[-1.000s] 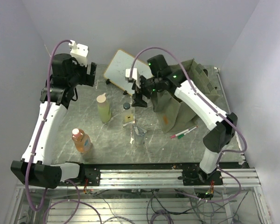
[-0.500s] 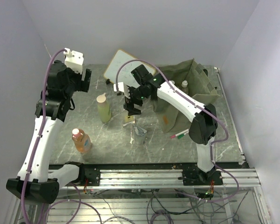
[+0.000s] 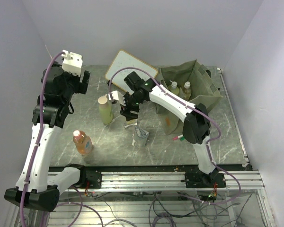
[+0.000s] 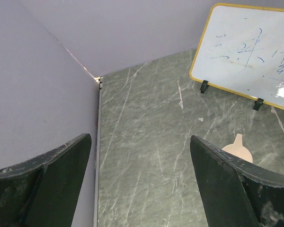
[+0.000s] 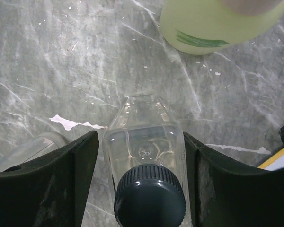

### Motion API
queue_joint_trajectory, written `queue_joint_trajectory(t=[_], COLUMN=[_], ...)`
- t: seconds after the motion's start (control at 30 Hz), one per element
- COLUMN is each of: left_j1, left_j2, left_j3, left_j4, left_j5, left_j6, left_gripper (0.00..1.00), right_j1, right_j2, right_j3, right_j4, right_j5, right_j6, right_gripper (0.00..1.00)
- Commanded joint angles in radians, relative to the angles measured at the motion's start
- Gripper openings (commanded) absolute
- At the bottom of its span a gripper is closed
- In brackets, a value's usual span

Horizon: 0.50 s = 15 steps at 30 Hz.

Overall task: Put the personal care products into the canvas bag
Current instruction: Pick up the care product from the center of the board.

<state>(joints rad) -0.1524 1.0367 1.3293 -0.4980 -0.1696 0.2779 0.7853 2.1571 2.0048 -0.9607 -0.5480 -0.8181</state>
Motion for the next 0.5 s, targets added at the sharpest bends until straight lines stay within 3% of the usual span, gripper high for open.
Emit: queue_joint_trajectory(t=[0.0,0.27,0.47], left_j1=[0.007,0.007,0.006], left_j2=[-0.015,-0.009,0.004], left_j3=[0.011,0.008,0.009], left_j4=[0.023,0.016,0.006], left_j5=[0.018,0.062,0.104], left_j6=[-0.001,-0.010,-0.012], left_gripper=[0.96,0.96,0.96], right_j1=[0.000,-0.006,-0.013], right_j2=[-0.013,-0.033,-0.043], right_j3=[0.009,-0.010,0.030], right_j4=[-0.013,-0.001,-0.017], right_j5=[0.023,0.042,0.022], right_j6=[-0.018,-0.028,-0.021], right_gripper=[0.69,0.69,0.42])
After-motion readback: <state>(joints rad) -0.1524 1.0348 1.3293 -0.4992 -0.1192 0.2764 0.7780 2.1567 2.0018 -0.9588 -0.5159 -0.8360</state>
